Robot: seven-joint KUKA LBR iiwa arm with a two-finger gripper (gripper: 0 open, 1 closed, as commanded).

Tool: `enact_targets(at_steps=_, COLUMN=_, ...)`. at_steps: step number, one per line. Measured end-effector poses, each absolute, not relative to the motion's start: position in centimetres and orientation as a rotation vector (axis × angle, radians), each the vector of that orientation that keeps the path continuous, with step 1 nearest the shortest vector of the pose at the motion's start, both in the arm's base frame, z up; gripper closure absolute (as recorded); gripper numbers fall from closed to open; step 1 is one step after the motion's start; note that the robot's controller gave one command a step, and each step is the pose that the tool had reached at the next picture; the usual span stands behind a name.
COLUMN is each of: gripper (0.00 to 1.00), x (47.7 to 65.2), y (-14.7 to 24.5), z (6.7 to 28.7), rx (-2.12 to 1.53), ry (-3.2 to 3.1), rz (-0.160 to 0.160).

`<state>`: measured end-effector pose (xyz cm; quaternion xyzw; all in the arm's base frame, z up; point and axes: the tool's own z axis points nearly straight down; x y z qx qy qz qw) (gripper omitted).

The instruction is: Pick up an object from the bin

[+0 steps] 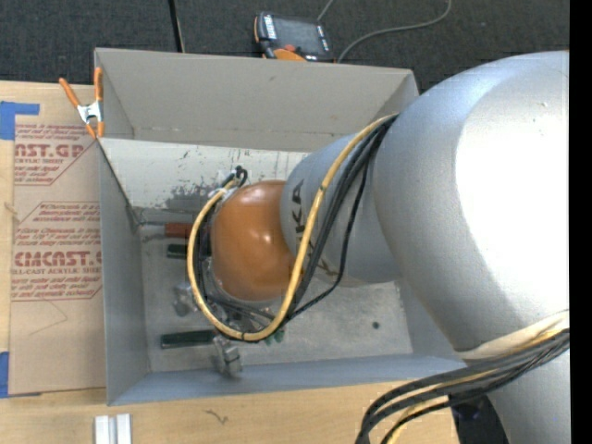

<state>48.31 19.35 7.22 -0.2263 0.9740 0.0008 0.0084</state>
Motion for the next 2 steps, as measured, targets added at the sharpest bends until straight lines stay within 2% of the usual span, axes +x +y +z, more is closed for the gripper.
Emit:
enact_targets(at_steps=1, gripper=1.0, x=47.9, y=19.3, z=7.0, rx=-0.709, ry=3.058, rz=0.001)
enact_targets(at_steps=2, gripper=1.0, x=49.6, y=19.6, z=22.0, rx=-0.74, ry=3.042, rz=0.002)
